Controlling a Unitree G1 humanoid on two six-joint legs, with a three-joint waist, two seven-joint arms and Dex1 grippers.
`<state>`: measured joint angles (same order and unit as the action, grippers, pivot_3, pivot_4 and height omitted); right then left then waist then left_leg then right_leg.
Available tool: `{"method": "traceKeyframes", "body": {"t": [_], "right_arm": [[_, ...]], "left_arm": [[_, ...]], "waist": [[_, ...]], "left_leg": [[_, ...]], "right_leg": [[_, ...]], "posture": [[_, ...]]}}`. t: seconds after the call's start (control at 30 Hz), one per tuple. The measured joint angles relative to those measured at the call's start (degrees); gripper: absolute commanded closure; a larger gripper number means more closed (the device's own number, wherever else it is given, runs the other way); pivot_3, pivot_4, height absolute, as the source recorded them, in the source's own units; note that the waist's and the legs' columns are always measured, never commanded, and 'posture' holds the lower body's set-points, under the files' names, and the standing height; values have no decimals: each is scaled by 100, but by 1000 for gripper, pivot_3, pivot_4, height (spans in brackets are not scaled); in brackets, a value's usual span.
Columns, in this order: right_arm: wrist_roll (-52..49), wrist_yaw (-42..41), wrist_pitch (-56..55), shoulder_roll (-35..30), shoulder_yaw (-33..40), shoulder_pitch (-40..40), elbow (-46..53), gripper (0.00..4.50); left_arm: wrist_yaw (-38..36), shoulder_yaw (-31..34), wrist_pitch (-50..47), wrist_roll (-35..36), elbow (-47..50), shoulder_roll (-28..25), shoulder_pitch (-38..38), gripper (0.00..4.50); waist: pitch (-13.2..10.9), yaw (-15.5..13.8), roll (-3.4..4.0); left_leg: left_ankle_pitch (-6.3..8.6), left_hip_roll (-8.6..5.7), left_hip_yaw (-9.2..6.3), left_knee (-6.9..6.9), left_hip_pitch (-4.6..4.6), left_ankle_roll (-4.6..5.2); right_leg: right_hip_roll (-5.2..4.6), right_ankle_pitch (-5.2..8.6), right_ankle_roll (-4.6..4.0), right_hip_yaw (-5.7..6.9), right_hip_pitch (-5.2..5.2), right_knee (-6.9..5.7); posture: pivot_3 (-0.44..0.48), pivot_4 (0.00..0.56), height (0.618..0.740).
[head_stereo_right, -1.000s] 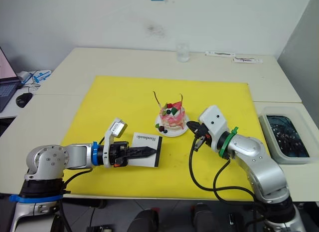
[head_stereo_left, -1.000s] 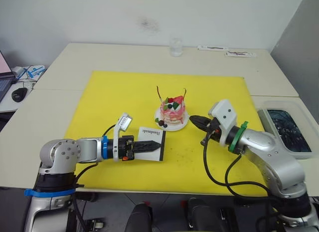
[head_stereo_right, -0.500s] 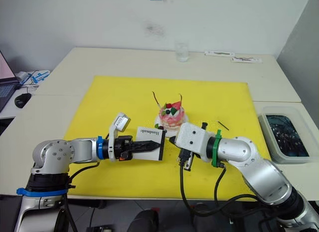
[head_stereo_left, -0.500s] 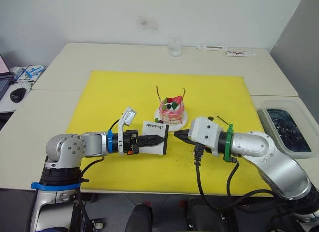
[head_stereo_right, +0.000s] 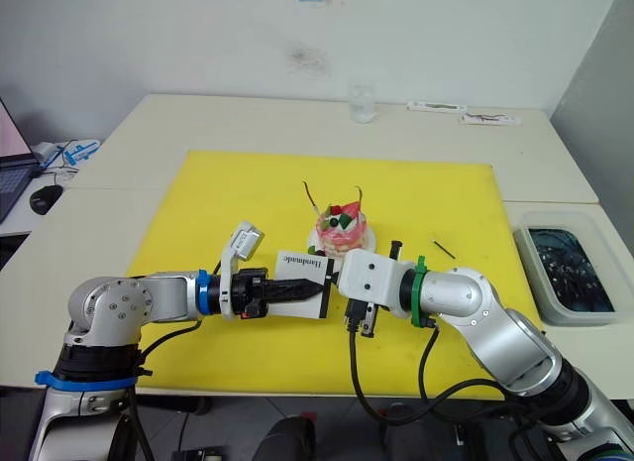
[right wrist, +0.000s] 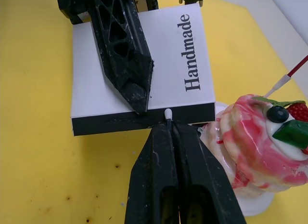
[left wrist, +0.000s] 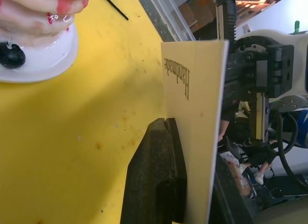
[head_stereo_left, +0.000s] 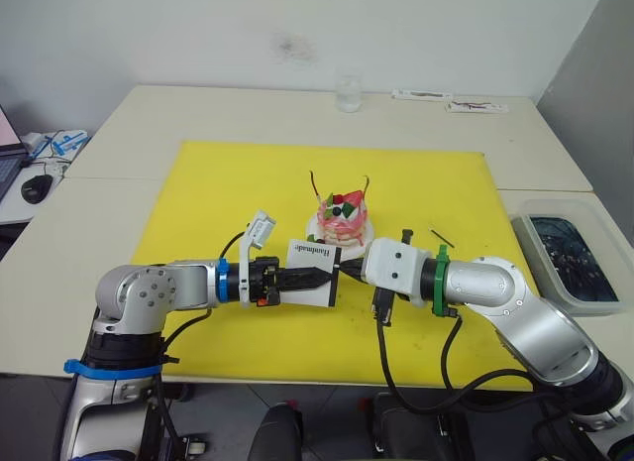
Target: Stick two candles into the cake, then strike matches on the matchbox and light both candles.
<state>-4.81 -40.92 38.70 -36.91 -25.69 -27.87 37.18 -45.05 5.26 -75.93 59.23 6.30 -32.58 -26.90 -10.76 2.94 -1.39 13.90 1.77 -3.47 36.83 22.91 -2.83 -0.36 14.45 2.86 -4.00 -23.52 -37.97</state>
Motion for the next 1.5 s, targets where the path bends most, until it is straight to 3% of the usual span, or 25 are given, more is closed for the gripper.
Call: {"method": "traceKeyframes", "body": {"t": [1.0, 1.5], "right_arm": [[197, -48, -189, 39, -1, 50, -150, 4477], [448, -532, -329, -268, -143, 366, -206, 4477]], "left_arm": [[-188, -280, 517, -345, 214, -158, 34, 4500], [-604, -488, 986, -735, 292, -372, 29, 4500]], "waist": [[0, 0, 0], [0, 2, 0]], "left_leg": [[0, 0, 0, 0, 0, 0], [0, 0, 1, 1, -1, 0]], "right_leg": [[0, 0, 0, 0, 0, 0], [1, 0, 0, -1, 0, -1]], "posture": [[0, 150, 740], [0, 150, 740]]}}
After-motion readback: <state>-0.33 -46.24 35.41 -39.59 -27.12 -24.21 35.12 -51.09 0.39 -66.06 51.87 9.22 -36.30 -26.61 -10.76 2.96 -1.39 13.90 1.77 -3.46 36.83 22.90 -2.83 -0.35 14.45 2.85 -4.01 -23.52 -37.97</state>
